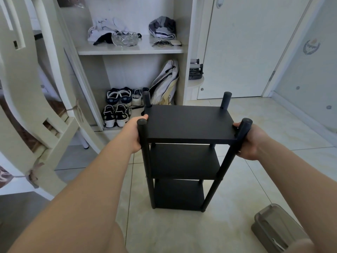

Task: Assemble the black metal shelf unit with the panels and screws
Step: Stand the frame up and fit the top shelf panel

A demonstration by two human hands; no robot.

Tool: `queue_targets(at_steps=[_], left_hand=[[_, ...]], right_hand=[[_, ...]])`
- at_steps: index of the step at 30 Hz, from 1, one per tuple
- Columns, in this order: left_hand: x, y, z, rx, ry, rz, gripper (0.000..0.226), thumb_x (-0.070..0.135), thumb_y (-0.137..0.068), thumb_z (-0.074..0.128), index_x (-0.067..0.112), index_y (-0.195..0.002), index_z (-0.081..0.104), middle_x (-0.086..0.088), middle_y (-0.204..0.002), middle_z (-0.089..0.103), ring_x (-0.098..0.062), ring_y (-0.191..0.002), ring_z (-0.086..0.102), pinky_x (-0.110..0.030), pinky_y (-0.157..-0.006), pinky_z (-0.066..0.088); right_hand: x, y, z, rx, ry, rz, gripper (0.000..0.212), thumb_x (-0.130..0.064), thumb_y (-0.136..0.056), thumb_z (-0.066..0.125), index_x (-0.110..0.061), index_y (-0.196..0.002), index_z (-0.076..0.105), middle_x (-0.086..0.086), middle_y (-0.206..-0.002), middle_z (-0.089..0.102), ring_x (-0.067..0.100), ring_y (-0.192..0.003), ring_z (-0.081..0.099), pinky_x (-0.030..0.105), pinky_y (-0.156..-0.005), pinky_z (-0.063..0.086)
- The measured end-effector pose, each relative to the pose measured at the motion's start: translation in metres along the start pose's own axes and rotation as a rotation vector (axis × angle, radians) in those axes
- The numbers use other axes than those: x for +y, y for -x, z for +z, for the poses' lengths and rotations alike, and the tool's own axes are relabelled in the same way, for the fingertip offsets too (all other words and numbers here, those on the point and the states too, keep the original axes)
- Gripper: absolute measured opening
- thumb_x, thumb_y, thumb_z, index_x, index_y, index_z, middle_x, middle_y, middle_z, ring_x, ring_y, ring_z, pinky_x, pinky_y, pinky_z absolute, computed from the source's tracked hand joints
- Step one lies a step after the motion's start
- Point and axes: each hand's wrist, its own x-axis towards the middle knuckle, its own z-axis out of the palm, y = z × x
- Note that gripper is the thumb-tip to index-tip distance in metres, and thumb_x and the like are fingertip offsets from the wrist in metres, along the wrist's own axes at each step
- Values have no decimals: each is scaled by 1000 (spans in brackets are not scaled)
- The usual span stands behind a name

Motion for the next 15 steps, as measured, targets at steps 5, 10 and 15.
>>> queue_targets(at_steps=[5, 10, 15], left_hand=[[-1, -2, 1, 26, 24, -1, 25, 38, -95, 64, 14, -101, 67, -3, -76, 76, -23, -76, 72, -36, -66, 54], [-3, -7, 3, 28, 73, -12, 24, 38, -94, 64, 14, -94, 67, -3, -72, 76, -20, -57, 73, -35, -62, 50], [-2, -7, 6, 41, 111, -43, 22, 35, -92, 66, 14, -89, 67, -3, -68, 75, -20, -52, 71, -30, -55, 50]], right_hand=[[3, -1, 1, 10, -51, -39, 11, -25, -94, 59, -26, -84, 64, -9, -63, 67, 12, -65, 60, 29, -62, 41], [3, -1, 4, 1, -116, -53, 14, -21, -92, 63, -23, -77, 63, -9, -57, 64, 10, -43, 62, 25, -54, 43], [3, -4, 4, -9, -142, -58, 17, -19, -89, 64, -22, -73, 60, -8, -55, 60, 11, -42, 59, 25, -51, 44]])
